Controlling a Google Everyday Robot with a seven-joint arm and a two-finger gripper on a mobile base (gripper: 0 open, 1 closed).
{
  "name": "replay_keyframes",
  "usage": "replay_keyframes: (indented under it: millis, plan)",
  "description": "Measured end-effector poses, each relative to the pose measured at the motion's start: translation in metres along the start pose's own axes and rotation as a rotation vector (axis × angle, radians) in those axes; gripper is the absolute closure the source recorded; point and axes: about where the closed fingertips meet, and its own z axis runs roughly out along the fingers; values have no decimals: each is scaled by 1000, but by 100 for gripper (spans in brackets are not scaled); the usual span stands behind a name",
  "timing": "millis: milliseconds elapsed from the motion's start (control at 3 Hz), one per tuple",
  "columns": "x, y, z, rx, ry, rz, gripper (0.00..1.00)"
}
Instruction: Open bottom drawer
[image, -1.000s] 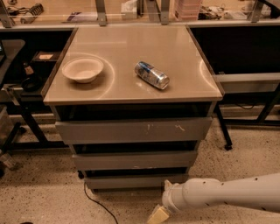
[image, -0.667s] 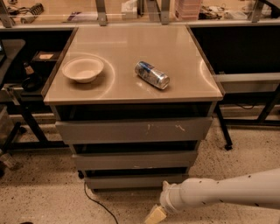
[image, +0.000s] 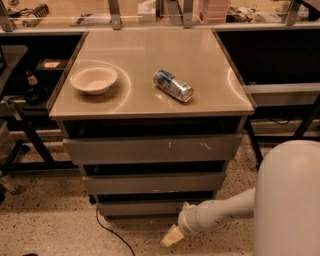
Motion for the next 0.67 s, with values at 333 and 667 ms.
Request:
replay_keyframes:
  millis: [333,667]
  plan:
    - [-6,-47,61,19,-7,3,0]
    - [-10,-54,66,25,-15,7,0]
